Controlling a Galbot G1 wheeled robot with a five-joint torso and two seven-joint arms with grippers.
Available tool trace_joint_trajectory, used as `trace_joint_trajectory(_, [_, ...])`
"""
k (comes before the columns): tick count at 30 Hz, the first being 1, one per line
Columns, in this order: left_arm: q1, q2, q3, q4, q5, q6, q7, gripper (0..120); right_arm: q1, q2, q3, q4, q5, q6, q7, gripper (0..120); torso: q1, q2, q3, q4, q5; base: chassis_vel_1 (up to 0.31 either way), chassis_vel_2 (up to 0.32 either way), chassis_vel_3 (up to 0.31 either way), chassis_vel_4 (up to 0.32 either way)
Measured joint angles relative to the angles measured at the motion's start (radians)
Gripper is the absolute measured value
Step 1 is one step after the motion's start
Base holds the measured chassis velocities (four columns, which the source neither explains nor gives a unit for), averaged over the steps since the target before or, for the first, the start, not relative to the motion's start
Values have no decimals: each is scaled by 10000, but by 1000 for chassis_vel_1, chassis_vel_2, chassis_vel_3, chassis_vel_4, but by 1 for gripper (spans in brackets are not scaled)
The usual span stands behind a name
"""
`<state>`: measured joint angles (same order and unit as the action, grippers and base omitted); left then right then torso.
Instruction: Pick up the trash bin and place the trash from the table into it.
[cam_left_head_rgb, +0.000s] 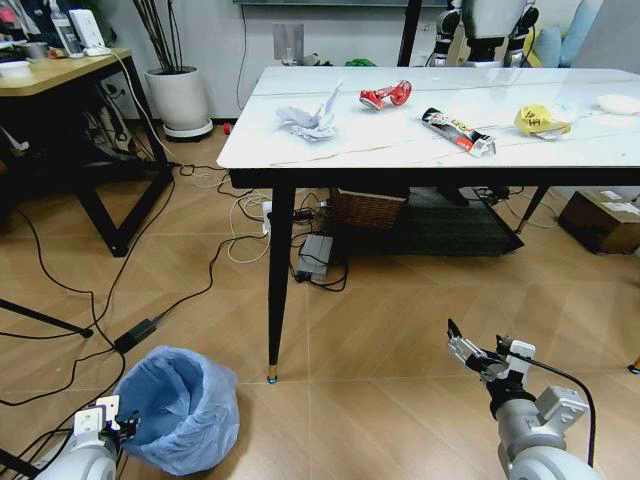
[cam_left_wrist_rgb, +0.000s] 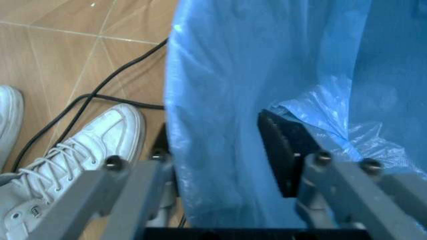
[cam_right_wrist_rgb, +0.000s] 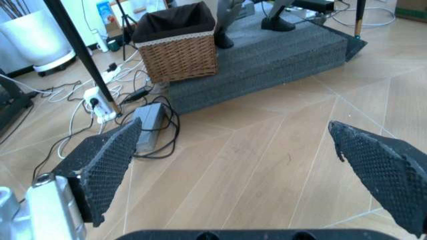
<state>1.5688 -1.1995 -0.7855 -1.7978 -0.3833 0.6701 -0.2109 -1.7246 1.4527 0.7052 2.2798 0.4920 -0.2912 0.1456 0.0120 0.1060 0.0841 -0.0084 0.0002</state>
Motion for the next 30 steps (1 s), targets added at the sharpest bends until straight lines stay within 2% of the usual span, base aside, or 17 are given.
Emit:
trace_joint_trajectory(3, [48,-44,4,-128,-17,5,-37,20,-15,-2,-20,21,-1,27,-42,100,0,0,0,0,-2,0,0,0,0])
trace_joint_trajectory(4, [48,-44,4,-128,-17,5,-37,20,-15,-2,-20,21,-1,27,-42,100,0,0,0,0,-2,0,0,0,0])
trace_joint_trajectory(7, [84,-79,9,-244,-24,-5,-48,6,-25,7,-40,40,-11,43,-77,100,0,1,0,-2,1,0,0,0,0])
trace_joint_trajectory(10, [118,-101,6,-324,-26,-49,-55,1,-32,8,-41,56,-15,57,-87,100,0,2,0,-1,-4,0,0,0,0])
trace_joint_trajectory(20, [545,-148,-128,-1196,-70,-96,-300,0,-61,70,-10,115,-29,-9,-94,100,0,2,1,0,-2,0,0,0,0])
trace_joint_trajectory(24, [801,-111,-145,-1760,-665,34,-731,0,-40,140,-29,149,-109,-34,-142,100,1,1,2,2,-5,0,0,0,0])
trace_joint_trajectory(30, [1164,-15,-146,-2695,-2323,390,-1866,0,-51,348,-23,179,-269,-29,-186,100,1,1,2,2,-2,0,0,0,0])
